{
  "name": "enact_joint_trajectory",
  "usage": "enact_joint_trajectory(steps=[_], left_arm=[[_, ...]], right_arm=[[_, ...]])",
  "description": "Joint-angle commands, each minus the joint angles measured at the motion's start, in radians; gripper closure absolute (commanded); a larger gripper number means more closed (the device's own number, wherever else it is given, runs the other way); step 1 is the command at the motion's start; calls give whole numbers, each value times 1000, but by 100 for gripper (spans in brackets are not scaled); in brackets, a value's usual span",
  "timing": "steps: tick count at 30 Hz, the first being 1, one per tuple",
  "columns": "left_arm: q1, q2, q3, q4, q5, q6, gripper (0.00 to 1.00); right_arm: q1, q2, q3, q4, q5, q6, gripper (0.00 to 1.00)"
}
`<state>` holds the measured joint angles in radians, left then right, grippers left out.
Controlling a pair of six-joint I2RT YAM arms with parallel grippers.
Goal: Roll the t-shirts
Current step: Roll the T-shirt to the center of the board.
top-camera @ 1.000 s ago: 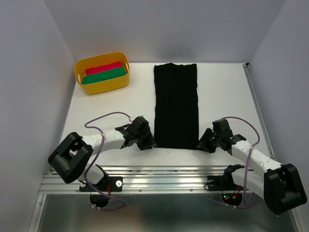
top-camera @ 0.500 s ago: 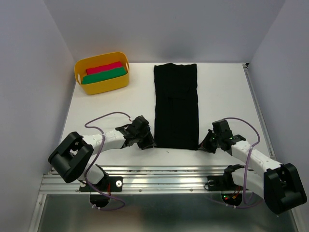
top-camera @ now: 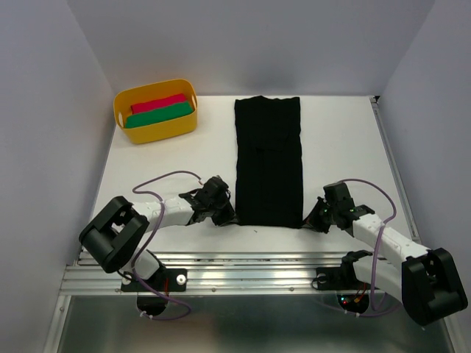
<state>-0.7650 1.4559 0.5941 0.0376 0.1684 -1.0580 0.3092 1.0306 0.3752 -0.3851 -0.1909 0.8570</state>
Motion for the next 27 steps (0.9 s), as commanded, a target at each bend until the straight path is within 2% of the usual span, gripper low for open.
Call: enact_joint_trajectory(steps=[1,3,4,8,12,15,16,20,27], left_arm=[[-5,15,-19,21,5,-2,86],[-3,15,-16,15,5,0,96],[-3,15,-14,12,3,0,100],[-3,17,4,-4,0,9,100],[-5,15,13,-10,0,13,100],[-3,15,21,-15,0,16,100],[-3,15,22,-16,0,18,100],[-3,8,38,-33,2,24,100],[0,-11,76,-79,6,36,100]], right_arm=[[5,11,-1,-32,30,-4,99],[5,6,4,-43,34,-4,95],[5,6,4,-44,41,-4,87],[5,8,1,-48,48,4,69],[5,8,1,-49,45,7,65],[5,3,-7,-47,45,11,73],[5,2,-9,-41,41,14,81],[5,-4,2,-41,51,17,99],[5,-18,50,-69,77,14,99]])
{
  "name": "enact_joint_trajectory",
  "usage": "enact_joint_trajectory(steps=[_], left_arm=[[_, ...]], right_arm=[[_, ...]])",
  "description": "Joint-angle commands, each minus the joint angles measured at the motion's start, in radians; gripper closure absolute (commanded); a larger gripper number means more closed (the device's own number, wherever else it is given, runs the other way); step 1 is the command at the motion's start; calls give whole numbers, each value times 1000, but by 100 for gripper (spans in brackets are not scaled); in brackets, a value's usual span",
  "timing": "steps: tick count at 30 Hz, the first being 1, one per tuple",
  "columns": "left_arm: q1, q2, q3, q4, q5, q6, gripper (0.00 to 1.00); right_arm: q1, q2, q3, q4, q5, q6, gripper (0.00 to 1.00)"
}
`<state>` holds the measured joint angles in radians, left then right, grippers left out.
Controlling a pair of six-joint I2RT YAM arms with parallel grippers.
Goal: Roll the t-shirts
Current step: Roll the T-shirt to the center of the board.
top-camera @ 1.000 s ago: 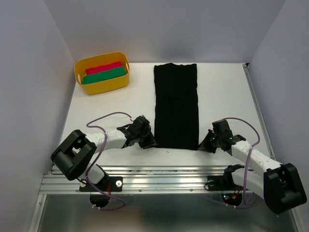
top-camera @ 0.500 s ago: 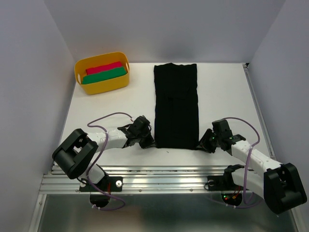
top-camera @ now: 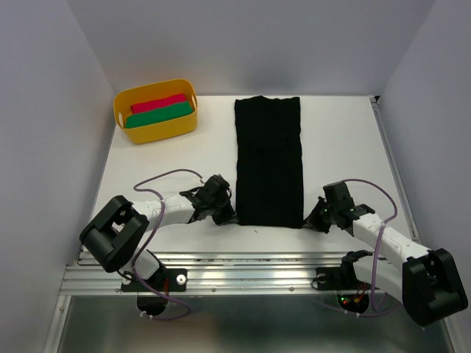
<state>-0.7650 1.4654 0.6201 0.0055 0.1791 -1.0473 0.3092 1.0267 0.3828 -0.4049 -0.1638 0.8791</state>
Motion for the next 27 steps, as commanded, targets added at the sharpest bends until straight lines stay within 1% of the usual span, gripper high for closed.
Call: enact_joint_trajectory(steps=[1,15,27], left_arm=[[1,-22,55,-48,0,30,100],[53,-33,102,-78,52,69,100],[89,35,188,-127,79,116,100]], right_arm=[[5,-16,47,-52,50,-6,99],[5,-43,123,-91,75,-2,99],[5,-14,183,-91,110,4,99]])
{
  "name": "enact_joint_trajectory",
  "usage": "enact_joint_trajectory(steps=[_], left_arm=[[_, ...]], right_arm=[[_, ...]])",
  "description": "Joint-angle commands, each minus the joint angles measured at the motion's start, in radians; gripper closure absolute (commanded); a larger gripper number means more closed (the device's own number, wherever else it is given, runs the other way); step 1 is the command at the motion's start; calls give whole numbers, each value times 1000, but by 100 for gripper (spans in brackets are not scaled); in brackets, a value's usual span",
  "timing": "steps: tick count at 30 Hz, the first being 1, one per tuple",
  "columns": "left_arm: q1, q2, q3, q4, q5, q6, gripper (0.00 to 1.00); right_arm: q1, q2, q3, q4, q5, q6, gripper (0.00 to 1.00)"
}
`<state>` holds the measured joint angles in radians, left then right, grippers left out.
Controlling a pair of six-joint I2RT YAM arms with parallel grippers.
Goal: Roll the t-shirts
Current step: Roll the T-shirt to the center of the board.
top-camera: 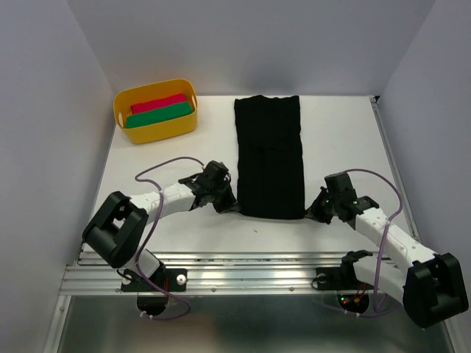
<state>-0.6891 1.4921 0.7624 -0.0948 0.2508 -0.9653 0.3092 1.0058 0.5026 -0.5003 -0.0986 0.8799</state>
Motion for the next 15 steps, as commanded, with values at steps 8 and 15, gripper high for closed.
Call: enact_joint_trajectory(steps=[8,15], left_arm=[[31,49,83,-42,24,51,100],[49,91,129,-63,38,77,100]], right_arm=[[5,43,114,9,88,-10,99],[5,85,159,17,123,-22,99]])
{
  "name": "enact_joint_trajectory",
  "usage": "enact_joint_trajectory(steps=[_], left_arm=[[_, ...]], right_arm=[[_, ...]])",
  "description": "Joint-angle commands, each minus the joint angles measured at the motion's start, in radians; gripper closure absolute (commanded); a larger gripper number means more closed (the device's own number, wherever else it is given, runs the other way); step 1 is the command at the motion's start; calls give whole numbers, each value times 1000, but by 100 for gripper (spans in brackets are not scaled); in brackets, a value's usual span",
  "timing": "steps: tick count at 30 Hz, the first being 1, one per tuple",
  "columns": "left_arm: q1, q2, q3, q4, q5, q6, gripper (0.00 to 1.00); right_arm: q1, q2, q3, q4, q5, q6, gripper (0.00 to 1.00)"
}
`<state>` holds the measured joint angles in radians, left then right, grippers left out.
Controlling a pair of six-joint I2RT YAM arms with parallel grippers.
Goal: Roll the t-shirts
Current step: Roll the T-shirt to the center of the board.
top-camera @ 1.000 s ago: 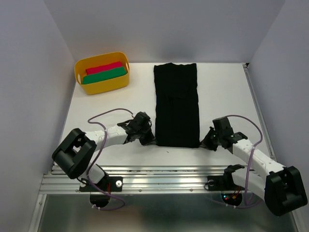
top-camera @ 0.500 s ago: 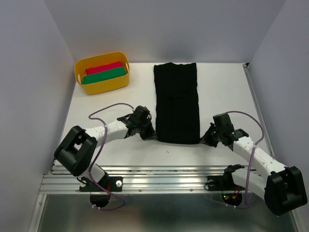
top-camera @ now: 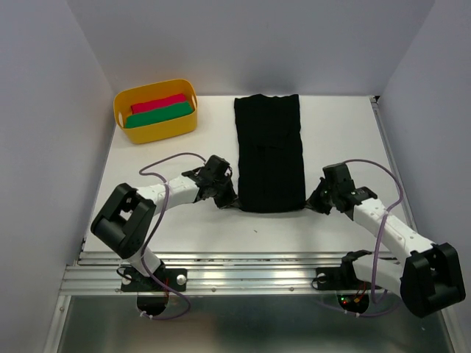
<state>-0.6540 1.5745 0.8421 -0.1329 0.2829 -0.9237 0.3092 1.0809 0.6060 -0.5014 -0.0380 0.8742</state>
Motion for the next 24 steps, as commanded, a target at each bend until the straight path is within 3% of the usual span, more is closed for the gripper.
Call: enact_joint_trajectory(steps=[1,12,24], left_arm=[[14,13,60,-33,6,37,100],[30,18,101,-79,24,92,100],[17,-53,-84,-30,88,88,100]], right_arm=[[5,13,60,21,64,-17,99],[5,54,84,31,43,-33,99],[5,-56,-97,32,-108,9,99]])
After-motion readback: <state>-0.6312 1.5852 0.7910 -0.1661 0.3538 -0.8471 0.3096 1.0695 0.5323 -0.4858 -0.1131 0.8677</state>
